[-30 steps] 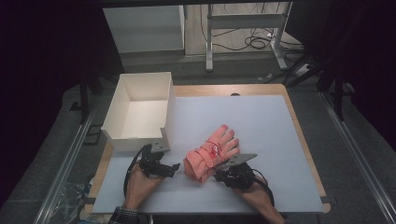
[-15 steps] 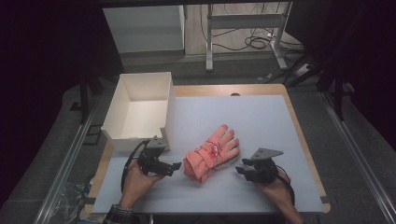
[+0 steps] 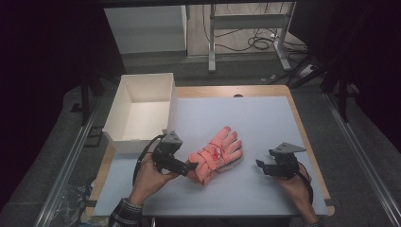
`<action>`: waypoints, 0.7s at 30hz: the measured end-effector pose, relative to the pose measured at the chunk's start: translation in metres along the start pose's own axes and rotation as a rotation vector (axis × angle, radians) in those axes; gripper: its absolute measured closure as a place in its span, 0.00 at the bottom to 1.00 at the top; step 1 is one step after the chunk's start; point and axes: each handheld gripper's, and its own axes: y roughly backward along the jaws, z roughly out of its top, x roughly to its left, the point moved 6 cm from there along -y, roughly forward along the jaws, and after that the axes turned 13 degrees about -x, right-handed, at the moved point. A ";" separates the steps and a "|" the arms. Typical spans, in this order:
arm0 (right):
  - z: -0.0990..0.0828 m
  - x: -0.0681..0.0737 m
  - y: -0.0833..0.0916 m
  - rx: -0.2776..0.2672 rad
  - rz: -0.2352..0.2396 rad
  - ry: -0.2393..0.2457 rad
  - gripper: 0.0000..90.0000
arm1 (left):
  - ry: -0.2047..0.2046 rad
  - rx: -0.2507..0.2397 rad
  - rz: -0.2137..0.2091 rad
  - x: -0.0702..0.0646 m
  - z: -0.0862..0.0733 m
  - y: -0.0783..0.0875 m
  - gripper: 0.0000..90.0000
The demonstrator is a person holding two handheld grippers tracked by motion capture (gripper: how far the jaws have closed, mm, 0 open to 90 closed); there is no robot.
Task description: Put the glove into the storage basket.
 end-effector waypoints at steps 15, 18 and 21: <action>-0.005 -0.007 -0.003 0.057 -0.027 -0.016 0.22 | -0.101 0.107 -0.003 -0.021 -0.005 -0.060 0.00; -0.005 -0.006 -0.003 0.056 -0.030 -0.011 0.22 | -0.118 0.133 0.010 -0.022 -0.011 -0.067 0.00; -0.005 -0.006 -0.003 0.056 -0.030 -0.013 0.22 | -0.137 0.155 0.033 -0.021 -0.018 -0.073 0.00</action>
